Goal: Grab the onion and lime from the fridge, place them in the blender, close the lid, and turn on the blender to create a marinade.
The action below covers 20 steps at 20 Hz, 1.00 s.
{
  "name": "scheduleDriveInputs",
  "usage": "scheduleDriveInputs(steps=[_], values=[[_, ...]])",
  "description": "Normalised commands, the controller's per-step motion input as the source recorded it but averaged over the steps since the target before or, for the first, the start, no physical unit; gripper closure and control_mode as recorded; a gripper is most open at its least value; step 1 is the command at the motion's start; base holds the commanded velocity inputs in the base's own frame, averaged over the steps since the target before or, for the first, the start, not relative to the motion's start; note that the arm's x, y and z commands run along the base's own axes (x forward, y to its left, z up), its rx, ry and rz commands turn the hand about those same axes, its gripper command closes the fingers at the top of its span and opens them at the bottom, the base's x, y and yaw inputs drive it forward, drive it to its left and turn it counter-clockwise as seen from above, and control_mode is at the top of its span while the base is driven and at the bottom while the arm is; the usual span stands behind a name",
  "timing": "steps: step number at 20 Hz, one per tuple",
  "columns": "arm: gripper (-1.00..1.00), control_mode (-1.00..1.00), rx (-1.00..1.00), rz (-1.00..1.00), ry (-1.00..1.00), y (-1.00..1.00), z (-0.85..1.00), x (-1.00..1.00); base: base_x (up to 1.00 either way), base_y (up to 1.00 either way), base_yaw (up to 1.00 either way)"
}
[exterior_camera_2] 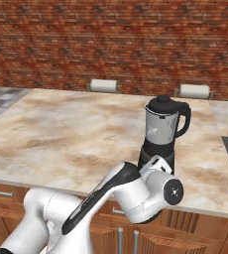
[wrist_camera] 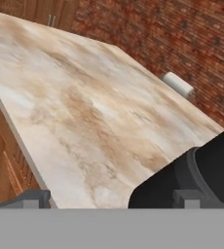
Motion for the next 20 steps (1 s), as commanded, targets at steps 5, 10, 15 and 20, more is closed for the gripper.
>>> scheduleDriveInputs(steps=[5, 10, 15, 20], values=[[-1.0, -1.0, 0.03, 0.0, 0.0, -0.26, -0.2, 0.17, 0.0, 0.0, 0.0], [-1.0, -1.0, 0.02, 0.0, 0.0, -0.03, -0.1, 0.29, 0.0, 0.0, 0.0], [-1.0, -1.0, 0.0, 0.0, 0.0, 0.0, -0.07, 0.26, 0.0, 0.0, 0.0], [-1.0, -1.0, 0.0, 0.0, 0.0, -0.04, -0.16, 0.18, 0.0, 0.0, 0.0]])
